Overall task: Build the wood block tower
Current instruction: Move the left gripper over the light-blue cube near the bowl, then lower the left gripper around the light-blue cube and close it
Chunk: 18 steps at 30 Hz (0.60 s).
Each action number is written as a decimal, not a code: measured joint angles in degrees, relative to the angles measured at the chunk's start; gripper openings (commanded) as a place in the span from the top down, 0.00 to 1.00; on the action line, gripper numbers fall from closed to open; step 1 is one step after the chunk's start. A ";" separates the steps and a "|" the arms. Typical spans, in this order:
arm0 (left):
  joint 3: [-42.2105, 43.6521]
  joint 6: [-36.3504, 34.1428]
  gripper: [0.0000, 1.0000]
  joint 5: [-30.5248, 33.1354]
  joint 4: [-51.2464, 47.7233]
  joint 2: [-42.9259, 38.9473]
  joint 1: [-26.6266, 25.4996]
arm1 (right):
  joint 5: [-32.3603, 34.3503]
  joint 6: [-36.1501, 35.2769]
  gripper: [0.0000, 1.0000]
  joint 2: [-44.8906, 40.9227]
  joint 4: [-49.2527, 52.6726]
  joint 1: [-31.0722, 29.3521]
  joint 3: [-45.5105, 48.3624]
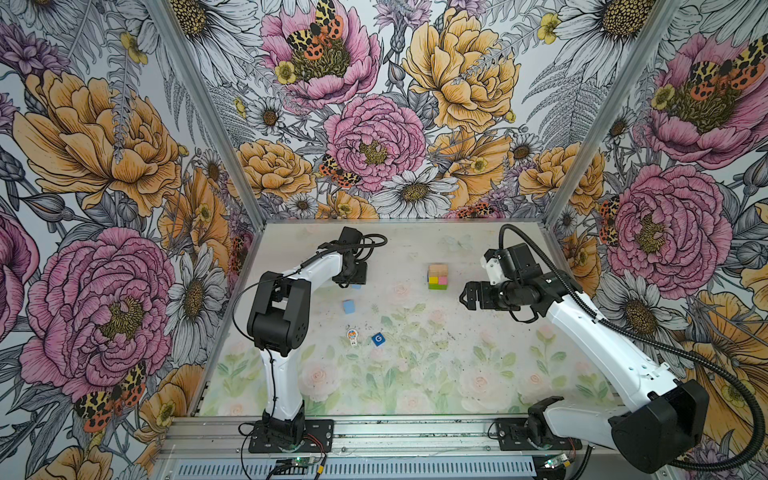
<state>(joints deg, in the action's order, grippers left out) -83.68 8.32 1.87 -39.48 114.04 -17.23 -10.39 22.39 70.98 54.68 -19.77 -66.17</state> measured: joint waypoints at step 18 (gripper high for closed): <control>-3.19 -2.78 0.60 0.17 -2.12 3.41 -0.26 | 0.37 0.22 0.00 -0.81 1.95 0.00 -0.39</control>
<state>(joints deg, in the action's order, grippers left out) -86.87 5.54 2.04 -41.60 117.45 -17.50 -10.02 22.61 70.17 56.62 -19.77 -66.57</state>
